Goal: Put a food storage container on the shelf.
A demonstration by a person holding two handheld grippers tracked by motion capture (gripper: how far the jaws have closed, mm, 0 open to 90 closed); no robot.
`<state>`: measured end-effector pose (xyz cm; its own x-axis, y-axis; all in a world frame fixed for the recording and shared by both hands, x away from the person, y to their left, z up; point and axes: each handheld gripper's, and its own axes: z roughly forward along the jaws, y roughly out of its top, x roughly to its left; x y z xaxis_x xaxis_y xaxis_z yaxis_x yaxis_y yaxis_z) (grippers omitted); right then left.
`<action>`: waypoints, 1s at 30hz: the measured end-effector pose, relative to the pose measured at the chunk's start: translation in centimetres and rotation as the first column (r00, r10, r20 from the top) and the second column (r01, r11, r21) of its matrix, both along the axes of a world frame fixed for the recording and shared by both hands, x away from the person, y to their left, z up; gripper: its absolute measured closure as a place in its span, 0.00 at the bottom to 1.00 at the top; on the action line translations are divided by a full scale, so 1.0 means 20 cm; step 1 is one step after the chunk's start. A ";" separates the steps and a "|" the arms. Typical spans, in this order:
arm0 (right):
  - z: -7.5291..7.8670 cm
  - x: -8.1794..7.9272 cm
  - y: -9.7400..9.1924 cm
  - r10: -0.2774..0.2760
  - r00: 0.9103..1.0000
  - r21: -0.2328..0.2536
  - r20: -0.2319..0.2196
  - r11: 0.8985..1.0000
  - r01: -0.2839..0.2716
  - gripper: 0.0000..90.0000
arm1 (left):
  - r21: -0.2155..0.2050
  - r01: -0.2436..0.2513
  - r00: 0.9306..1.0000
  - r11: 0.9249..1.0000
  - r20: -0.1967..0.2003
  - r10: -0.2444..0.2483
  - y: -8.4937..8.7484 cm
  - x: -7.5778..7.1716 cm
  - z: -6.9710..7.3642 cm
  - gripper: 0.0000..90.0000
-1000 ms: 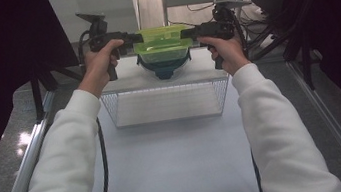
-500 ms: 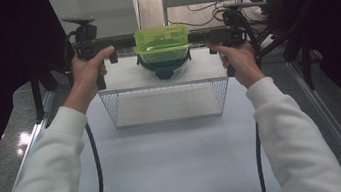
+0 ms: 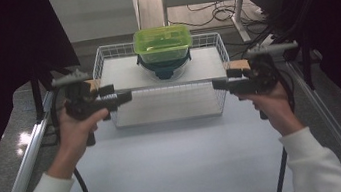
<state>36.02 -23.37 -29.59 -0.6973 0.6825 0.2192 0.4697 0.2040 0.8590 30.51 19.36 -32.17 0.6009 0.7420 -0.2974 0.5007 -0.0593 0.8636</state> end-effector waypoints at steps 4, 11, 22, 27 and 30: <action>-0.14 -0.15 -0.06 0.001 1.000 -0.017 -0.001 1.000 -0.001 0.25 | 0.023 -0.028 1.000 0.999 -0.010 0.028 0.02 -0.14 -0.15 0.24; -0.37 -0.37 -0.16 -0.047 0.999 -0.070 0.001 0.996 0.047 0.25 | 0.069 -0.057 0.996 0.996 -0.063 0.061 0.05 -0.31 -0.45 0.24; -0.63 -0.41 -0.22 -0.062 0.995 -0.135 -0.078 0.990 0.051 0.25 | 0.114 -0.034 0.989 0.993 -0.139 0.050 0.01 -0.34 -0.63 0.22; -0.63 -0.41 -0.23 -0.062 0.995 -0.132 -0.078 0.990 0.052 0.25 | 0.124 -0.030 0.988 0.992 -0.150 0.049 0.01 -0.34 -0.65 0.22; -0.63 -0.41 -0.24 -0.067 0.995 -0.125 -0.076 0.991 0.057 0.25 | 0.125 -0.030 0.988 0.992 -0.150 0.049 0.01 -0.34 -0.66 0.22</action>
<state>27.86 -28.09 -42.27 -0.6361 0.7491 0.1849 0.5509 0.2732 0.7886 23.80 19.53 -45.31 0.5253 0.8004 -0.2888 0.6296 -0.1372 0.7647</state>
